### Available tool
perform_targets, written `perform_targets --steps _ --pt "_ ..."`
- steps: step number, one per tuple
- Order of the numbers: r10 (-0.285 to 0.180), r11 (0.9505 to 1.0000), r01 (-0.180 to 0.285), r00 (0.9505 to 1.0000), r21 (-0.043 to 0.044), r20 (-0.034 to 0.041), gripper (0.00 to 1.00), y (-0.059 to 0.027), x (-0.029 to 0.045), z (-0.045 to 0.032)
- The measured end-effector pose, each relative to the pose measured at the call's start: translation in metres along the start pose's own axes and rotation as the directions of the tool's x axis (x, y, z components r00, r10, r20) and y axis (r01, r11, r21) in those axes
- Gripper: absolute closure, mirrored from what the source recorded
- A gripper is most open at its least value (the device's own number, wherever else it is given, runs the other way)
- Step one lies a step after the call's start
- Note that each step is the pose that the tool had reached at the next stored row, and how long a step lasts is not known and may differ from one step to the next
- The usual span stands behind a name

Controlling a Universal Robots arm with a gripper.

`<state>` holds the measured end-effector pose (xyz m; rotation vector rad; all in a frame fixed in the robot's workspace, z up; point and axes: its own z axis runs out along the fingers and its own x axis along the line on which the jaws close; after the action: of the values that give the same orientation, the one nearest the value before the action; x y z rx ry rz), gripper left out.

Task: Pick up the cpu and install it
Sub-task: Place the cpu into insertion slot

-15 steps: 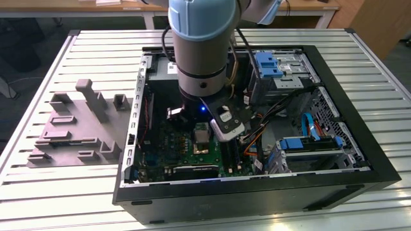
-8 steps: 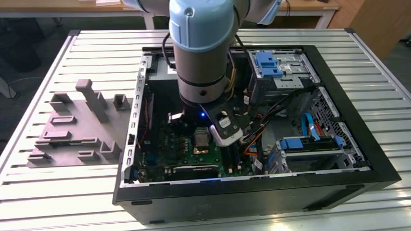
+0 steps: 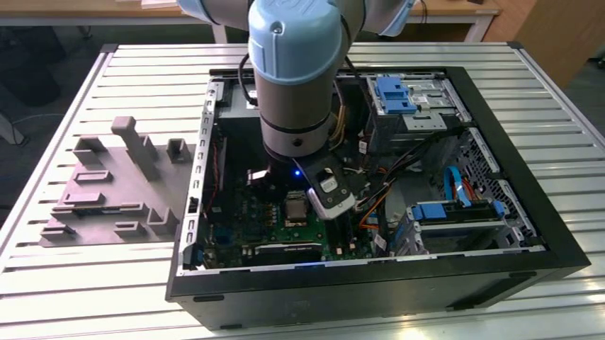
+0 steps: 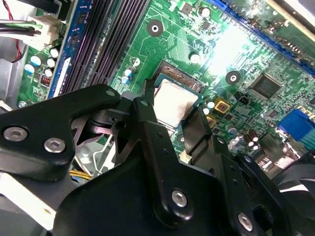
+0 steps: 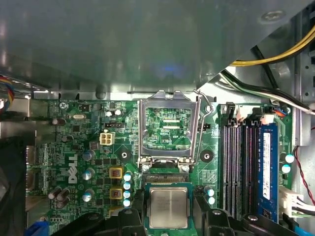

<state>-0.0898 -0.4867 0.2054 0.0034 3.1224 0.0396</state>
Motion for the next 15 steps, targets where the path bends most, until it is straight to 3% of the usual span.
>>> perform_targets --steps 3,8,15 --pt "0.0 1.0 0.0 1.0 -0.0005 0.0002 0.53 0.0 0.0009 0.0008" --pt "0.0 1.0 0.0 1.0 -0.0002 0.0 0.53 -0.0002 0.0012 0.0087" --pt "0.0 1.0 0.0 1.0 -0.0002 0.0 0.53 -0.0003 0.0025 0.0095"
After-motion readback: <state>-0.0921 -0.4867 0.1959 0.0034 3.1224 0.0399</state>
